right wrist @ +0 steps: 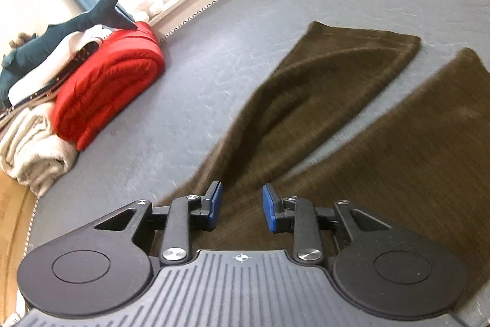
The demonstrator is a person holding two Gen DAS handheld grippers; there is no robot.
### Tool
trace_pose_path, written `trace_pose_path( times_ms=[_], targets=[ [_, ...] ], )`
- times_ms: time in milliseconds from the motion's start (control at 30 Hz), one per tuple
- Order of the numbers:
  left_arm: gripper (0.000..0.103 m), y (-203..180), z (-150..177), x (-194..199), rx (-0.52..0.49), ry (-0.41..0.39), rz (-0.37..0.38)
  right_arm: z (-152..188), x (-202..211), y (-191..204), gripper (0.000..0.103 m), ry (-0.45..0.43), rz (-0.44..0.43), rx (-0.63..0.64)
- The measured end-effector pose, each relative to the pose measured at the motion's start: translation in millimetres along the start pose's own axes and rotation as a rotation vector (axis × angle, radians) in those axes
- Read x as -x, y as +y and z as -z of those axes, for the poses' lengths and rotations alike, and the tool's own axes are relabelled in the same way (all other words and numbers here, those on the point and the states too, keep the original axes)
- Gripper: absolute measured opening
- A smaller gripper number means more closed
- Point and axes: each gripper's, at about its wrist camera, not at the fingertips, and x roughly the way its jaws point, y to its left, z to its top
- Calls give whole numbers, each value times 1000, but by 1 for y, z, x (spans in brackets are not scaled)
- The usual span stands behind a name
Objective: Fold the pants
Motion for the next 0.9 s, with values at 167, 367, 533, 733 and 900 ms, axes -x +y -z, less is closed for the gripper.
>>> trace_pose_path(
  times_ms=[167, 367, 533, 733, 900],
  targets=[
    [16, -12, 4, -2, -92, -46, -15, -33, -42, 20, 33, -8, -9, 39],
    [16, -17, 8, -1, -124, -45, -23, -73, -134, 55, 39, 108, 95, 160],
    [16, -14, 7, 0, -126, -41, -25, -94, -203, 77, 50, 171, 294, 280],
    [16, -14, 4, -5, -133, -35, -36, -87, -258, 76, 50, 286, 457, 379],
    [16, -17, 4, -9, -133, -37, -39, -89, -249, 74, 11, 239, 495, 392]
  ],
)
